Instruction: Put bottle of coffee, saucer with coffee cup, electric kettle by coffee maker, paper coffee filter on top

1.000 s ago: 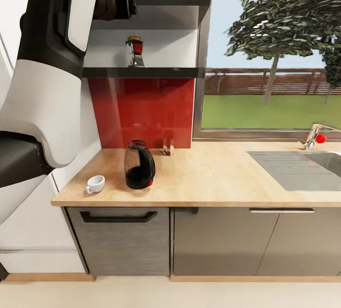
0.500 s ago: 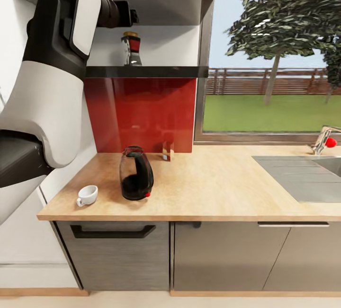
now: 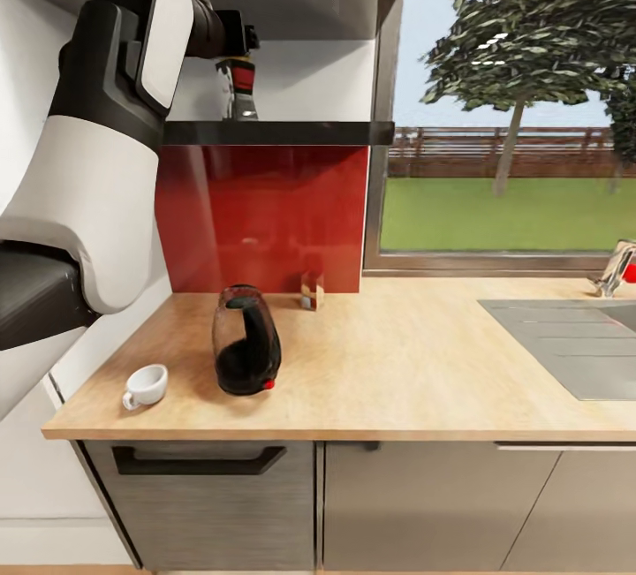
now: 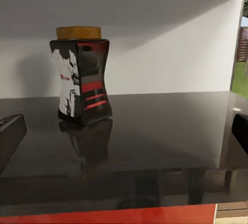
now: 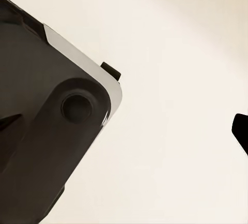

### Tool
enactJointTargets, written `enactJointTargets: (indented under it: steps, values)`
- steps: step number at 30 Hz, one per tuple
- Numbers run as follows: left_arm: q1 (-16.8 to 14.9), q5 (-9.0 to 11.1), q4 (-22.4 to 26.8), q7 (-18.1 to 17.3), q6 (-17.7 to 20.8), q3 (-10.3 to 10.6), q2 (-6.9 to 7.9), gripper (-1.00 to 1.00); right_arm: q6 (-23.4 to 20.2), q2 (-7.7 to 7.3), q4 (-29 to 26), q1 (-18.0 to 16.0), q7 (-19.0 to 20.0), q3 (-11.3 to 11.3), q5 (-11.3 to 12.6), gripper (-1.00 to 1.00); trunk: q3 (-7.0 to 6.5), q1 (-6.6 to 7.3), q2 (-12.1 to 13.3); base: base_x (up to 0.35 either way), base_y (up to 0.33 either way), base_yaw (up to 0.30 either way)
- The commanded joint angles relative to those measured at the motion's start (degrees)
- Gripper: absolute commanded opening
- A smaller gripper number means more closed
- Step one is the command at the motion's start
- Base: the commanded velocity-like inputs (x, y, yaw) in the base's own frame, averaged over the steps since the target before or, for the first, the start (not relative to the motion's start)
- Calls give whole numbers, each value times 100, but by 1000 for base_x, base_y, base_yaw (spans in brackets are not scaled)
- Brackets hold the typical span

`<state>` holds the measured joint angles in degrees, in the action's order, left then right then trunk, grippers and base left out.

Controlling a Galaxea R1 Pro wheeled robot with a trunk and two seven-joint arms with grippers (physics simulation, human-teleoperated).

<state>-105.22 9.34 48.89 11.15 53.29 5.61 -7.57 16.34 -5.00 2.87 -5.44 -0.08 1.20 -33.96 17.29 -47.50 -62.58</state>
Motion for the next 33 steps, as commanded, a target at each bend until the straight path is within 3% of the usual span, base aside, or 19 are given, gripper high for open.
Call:
enactJointTargets:
  steps: [1,6,7,16,24,33]
  values:
    - [-6,60,0,58,15,11,1,100,36,-1,20,-10,-1,11,8,100,7,-2,-4,228,-131,0]
    - [-1,60,-2,62,14,11,1,100,29,-1,20,-10,-1,18,-99,100,7,-2,-4,264,-156,0]
    - [1,60,-2,63,14,11,1,100,28,-1,20,-5,-1,19,-336,100,7,-2,-4,280,-167,0]
    - [2,60,-2,63,14,11,1,100,41,6,20,210,-1,20,-1054,100,7,-2,-4,190,-112,0]
    - [2,60,-3,80,-11,11,1,100,44,7,20,282,-1,12,-1220,100,7,-2,-4,184,-70,0]
    - [2,62,5,469,-21,11,1,100,50,0,20,289,-2,12,-1235,100,7,-2,-4,32,-13,0]
